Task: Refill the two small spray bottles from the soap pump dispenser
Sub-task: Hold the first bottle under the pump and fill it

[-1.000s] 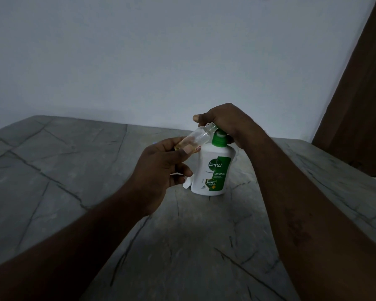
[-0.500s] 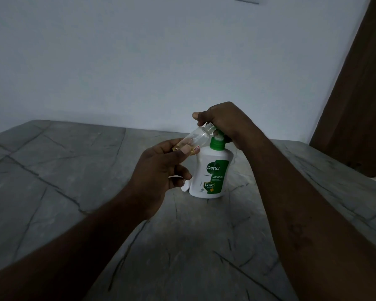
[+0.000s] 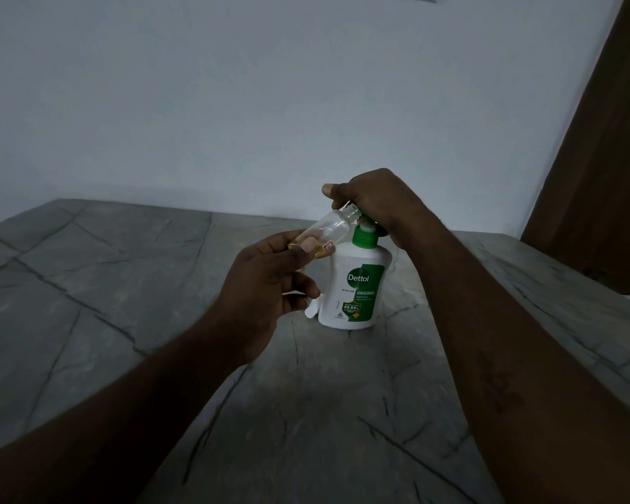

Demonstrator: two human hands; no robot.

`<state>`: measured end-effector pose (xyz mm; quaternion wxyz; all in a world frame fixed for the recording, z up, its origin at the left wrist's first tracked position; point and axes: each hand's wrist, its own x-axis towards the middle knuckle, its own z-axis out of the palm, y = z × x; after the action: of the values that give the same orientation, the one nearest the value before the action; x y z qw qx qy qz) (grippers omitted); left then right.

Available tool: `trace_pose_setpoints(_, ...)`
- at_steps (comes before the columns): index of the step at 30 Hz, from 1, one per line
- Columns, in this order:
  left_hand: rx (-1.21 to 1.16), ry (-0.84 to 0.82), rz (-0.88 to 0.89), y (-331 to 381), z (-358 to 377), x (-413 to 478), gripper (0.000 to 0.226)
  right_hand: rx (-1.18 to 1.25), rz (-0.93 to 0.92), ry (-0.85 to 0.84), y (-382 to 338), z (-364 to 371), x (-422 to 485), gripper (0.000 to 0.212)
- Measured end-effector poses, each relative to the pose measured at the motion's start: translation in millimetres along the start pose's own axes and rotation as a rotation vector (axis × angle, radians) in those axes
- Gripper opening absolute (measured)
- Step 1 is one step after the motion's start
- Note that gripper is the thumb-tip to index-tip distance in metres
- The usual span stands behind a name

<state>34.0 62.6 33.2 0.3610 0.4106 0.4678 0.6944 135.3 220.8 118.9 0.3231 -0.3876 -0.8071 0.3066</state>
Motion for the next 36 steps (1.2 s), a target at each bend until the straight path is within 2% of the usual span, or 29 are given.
trace_pose_setpoints(5, -0.027, 0.000, -0.006, 0.8, 1.3, -0.4, 0.026, -0.010, -0.009, 0.013, -0.7, -0.5, -0.7, 0.033)
trace_pose_setpoints(13, -0.009, 0.013, -0.019, -0.9, -0.5, -0.8, 0.030, 0.105, 0.076, -0.094, 1.2, 1.9, -4.0, 0.018)
trace_pose_setpoints(20, -0.022, 0.025, -0.040, 1.9, 2.0, -3.0, 0.027, -0.030, -0.009, -0.032, 3.2, 3.0, -0.5, 0.034)
trace_pose_setpoints(24, -0.002, -0.008, -0.038, 4.1, 2.6, -3.3, 0.029, 0.005, -0.021, 0.018, -1.2, -0.7, -3.1, 0.037)
trace_pose_setpoints(36, -0.016, 0.010, -0.032, 5.8, 0.0, -1.2, 0.025, 0.083, 0.097, -0.125, 0.0, 0.2, -2.9, 0.025)
